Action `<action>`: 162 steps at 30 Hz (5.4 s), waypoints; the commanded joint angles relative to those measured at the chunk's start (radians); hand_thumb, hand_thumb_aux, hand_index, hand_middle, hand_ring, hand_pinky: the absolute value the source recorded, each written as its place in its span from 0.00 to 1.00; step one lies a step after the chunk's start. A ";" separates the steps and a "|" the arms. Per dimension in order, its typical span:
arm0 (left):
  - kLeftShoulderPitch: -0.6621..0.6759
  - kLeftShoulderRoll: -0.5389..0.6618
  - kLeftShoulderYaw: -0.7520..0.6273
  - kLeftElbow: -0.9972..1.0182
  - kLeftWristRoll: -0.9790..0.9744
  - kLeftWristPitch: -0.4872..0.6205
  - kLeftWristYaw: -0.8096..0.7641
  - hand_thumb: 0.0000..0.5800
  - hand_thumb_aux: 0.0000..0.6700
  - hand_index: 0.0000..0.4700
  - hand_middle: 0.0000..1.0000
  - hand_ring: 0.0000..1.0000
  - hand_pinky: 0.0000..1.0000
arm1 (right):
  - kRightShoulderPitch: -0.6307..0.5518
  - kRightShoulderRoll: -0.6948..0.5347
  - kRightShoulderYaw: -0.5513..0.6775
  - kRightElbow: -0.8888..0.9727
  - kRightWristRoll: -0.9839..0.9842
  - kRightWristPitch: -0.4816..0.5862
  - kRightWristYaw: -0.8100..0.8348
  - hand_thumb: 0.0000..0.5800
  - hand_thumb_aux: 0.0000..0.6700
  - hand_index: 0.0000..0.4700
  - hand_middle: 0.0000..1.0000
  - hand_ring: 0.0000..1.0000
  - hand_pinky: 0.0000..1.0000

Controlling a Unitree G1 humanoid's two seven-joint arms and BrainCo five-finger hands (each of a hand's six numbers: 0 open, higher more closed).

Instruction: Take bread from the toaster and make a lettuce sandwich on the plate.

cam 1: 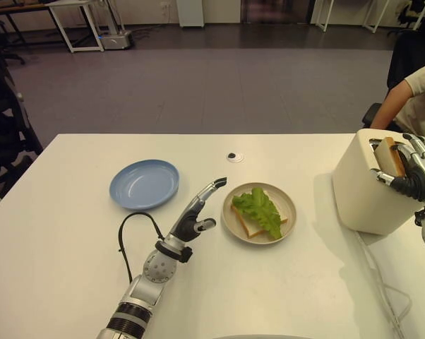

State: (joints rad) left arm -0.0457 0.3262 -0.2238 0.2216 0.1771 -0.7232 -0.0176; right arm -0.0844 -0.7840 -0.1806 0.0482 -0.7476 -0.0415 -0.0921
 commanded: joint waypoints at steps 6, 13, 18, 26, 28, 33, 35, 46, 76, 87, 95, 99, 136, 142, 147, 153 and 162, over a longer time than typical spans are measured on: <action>-0.003 -0.009 0.031 0.033 0.050 -0.021 -0.008 0.00 0.00 0.00 0.00 0.00 0.00 | 0.014 0.014 0.043 0.009 0.016 0.034 0.011 0.80 0.55 0.55 0.00 0.00 0.00; -0.004 -0.017 0.041 0.047 0.062 -0.035 -0.014 0.00 0.00 0.00 0.00 0.00 0.00 | 0.023 -0.007 0.008 -0.028 0.038 0.044 0.001 0.17 0.09 0.09 0.00 0.00 0.00; -0.002 -0.020 0.044 0.044 0.067 -0.038 -0.015 0.00 0.00 0.00 0.00 0.00 0.00 | 0.053 -0.021 -0.011 -0.028 0.042 0.046 0.003 0.12 0.06 0.06 0.00 0.00 0.00; 0.004 -0.023 0.048 0.039 0.077 -0.043 -0.021 0.00 0.00 0.00 0.00 0.00 0.00 | 0.100 -0.035 -0.017 -0.019 0.035 0.050 0.001 0.32 0.18 0.18 0.00 0.00 0.00; 0.005 -0.023 0.049 0.039 0.079 -0.044 -0.021 0.00 0.00 0.00 0.00 0.00 0.00 | 0.096 -0.028 -0.007 -0.017 0.046 0.045 0.007 0.76 0.51 0.51 0.00 0.00 0.00; 0.005 -0.023 0.053 0.045 0.093 -0.049 -0.018 0.00 0.00 0.00 0.00 0.00 0.00 | 0.086 -0.017 -0.003 -0.017 0.081 0.028 0.017 1.00 1.00 1.00 0.00 0.00 0.00; 0.006 -0.023 0.056 0.048 0.098 -0.052 -0.014 0.00 0.00 0.00 0.00 0.00 0.00 | 0.076 -0.011 0.002 -0.018 0.103 0.019 0.023 1.00 1.00 1.00 0.00 0.00 0.00; 0.009 -0.026 0.066 0.054 0.113 -0.062 -0.007 0.00 0.00 0.00 0.00 0.00 0.00 | -0.077 0.021 -0.124 0.017 0.447 -0.053 0.106 1.00 1.00 1.00 0.00 0.00 0.00; -0.030 -0.044 0.079 0.150 0.109 -0.116 0.011 0.00 0.00 0.00 0.00 0.00 0.00 | -0.337 0.330 0.496 0.182 -0.200 -0.277 -0.261 1.00 1.00 1.00 0.00 0.00 0.00; -0.026 -0.045 0.076 0.144 0.109 -0.112 -0.006 0.00 0.00 0.00 0.00 0.00 0.00 | -0.187 0.268 0.676 0.105 -0.322 -0.341 -0.243 1.00 1.00 1.00 0.00 0.00 0.00; -0.027 -0.038 0.070 0.153 0.137 -0.100 -0.008 0.00 0.00 0.00 0.00 0.00 0.00 | -0.158 0.242 0.657 0.139 -0.288 -0.338 -0.215 0.14 0.07 0.07 0.00 0.00 0.00; -0.029 -0.035 0.067 0.158 0.163 -0.096 -0.001 0.00 0.00 0.00 0.00 0.00 0.00 | -0.138 0.250 0.643 0.181 -0.163 -0.372 -0.126 0.00 0.00 0.00 0.00 0.00 0.00; -0.091 0.152 -0.189 0.156 0.746 0.066 0.027 1.00 1.00 1.00 1.00 1.00 1.00 | -0.043 0.205 0.640 0.373 -0.023 -0.560 0.101 1.00 1.00 1.00 0.96 0.96 0.96; -0.400 0.111 -0.336 0.549 0.959 0.260 0.374 1.00 1.00 1.00 1.00 1.00 1.00 | -0.269 0.336 0.688 0.835 -0.067 -0.424 -0.118 1.00 1.00 1.00 0.98 0.98 0.98; -0.532 0.086 -0.407 0.733 0.964 0.299 0.546 1.00 1.00 1.00 1.00 1.00 1.00 | -0.396 0.401 0.744 0.946 -0.085 -0.429 -0.271 1.00 1.00 1.00 0.96 0.96 0.96; -0.429 0.174 -0.377 0.540 0.850 0.220 0.614 1.00 1.00 1.00 1.00 1.00 1.00 | -0.373 0.338 0.742 0.823 -0.076 -0.496 -0.401 0.50 0.29 0.29 0.55 0.55 0.55; 0.084 0.291 -0.156 -0.012 -0.083 -0.147 0.321 0.00 0.00 0.00 0.00 0.00 0.00 | -0.071 0.310 0.549 0.389 0.715 -0.796 -0.044 0.00 0.00 0.00 0.00 0.00 0.00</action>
State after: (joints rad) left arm -0.0027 0.6482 -0.3797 0.1843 0.3785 -0.7843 0.4395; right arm -0.1853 -0.5512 0.3824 0.4196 -0.3104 -0.7702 -0.3099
